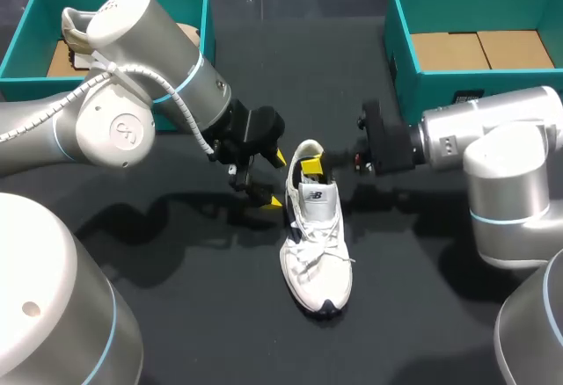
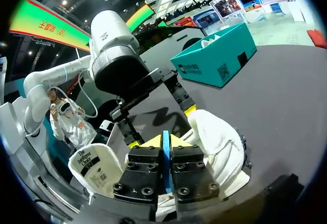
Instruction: Take the shoe out of the shoebox, open the shoe tongue, remove and reinsert the insole, then place the shoe into the shoebox
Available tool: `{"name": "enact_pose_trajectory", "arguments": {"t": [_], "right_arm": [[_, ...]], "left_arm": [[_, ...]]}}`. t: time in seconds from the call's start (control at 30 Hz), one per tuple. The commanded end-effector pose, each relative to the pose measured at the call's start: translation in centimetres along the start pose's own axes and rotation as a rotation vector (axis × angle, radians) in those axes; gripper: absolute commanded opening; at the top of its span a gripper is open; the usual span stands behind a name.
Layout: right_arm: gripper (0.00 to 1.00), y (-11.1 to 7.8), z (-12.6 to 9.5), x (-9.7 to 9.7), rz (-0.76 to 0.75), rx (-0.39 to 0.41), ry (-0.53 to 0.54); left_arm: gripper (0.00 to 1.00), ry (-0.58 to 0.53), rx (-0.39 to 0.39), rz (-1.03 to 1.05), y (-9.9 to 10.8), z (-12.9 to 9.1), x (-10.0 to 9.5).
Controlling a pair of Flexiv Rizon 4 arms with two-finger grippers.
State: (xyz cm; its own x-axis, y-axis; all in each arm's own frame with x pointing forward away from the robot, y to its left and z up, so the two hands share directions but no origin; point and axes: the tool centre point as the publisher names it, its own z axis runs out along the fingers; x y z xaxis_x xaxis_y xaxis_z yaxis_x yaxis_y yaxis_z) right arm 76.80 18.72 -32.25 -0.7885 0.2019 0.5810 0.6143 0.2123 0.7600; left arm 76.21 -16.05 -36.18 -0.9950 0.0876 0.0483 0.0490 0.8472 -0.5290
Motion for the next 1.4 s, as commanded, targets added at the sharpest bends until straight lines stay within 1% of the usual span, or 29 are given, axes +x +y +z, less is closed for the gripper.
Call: {"name": "enact_pose_trajectory", "arguments": {"t": [0.03, 0.13, 0.23, 0.27, 0.3, 0.33, 0.37, 0.4, 0.47, 0.53, 0.6, 0.77, 0.97, 1.13, 1.23, 1.33, 1.4], "right_arm": [[0.0, -1.4, 1.0, -0.7, 0.022, 0.009, 0.006], [0.0, -2.3, 1.1, -0.5, 0.044, 0.012, 0.006], [0.0, -2.2, 0.9, 0.3, 0.039, 0.017, -0.014], [0.08, -1.9, 0.8, 0.6, 0.029, 0.017, -0.02], [0.33, -1.5, 0.6, 1.0, 0.015, 0.019, -0.029], [0.41, -1.3, 0.5, 1.3, 0.005, 0.022, -0.034], [0.46, -1.1, 0.4, 1.4, 0.0, 0.025, -0.037], [0.6, -0.8, 0.3, 1.6, -0.011, 0.033, -0.045], [0.71, -0.4, 0.2, 1.9, -0.022, 0.043, -0.054], [0.76, -0.1, 0.0, 2.1, -0.03, 0.053, -0.062], [0.84, 0.2, -0.3, 2.3, -0.035, 0.061, -0.068], [0.89, 0.6, -1.1, 2.4, -0.034, 0.086, -0.099], [0.89, 1.2, -2.0, 2.3, -0.031, 0.124, -0.132], [0.85, 1.8, -2.9, 2.1, -0.016, 0.176, -0.165], [0.85, 2.1, -3.6, 1.8, -0.002, 0.213, -0.187], [0.84, 2.5, -4.7, 1.4, 0.016, 0.248, -0.203], [0.83, 2.8, -5.5, 1.0, 0.039, 0.297, -0.215]], "left_arm": [[1.0, 0.001, -0.001, 0.001, 0.0, -0.1, 0.0], [1.0, 0.001, -0.001, 0.001, 0.0, -0.1, 0.0], [1.0, 0.001, -0.001, 0.001, 0.0, -0.1, 0.0], [1.0, 0.001, -0.001, 0.001, 0.0, -0.1, 0.0], [1.0, 0.001, -0.001, 0.001, 0.0, -0.1, 0.0], [1.0, 0.001, -0.001, 0.001, 0.0, -0.1, 0.0], [1.0, 0.001, -0.001, 0.001, 0.0, -0.1, 0.0], [1.0, 0.001, -0.001, 0.001, 0.0, -0.1, 0.0], [1.0, -0.003, 0.01, 0.01, -0.3, -0.7, -0.1], [1.0, -0.009, 0.007, 0.02, -0.3, -1.1, -0.2], [1.0, -0.012, 0.003, 0.025, -0.2, -1.6, -0.3], [1.0, -0.01, 0.001, 0.032, 0.0, -2.5, -0.3], [1.0, 0.002, -0.007, 0.039, 0.3, -3.2, -0.4], [1.0, 0.007, -0.035, 0.061, 0.7, -4.2, -0.7], [1.0, 0.02, -0.056, 0.077, 1.2, -5.2, -1.1], [1.0, 0.066, -0.067, 0.108, 1.9, -6.8, -1.7], [1.0, 0.097, -0.078, 0.135, 2.3, -8.0, -2.1]]}}
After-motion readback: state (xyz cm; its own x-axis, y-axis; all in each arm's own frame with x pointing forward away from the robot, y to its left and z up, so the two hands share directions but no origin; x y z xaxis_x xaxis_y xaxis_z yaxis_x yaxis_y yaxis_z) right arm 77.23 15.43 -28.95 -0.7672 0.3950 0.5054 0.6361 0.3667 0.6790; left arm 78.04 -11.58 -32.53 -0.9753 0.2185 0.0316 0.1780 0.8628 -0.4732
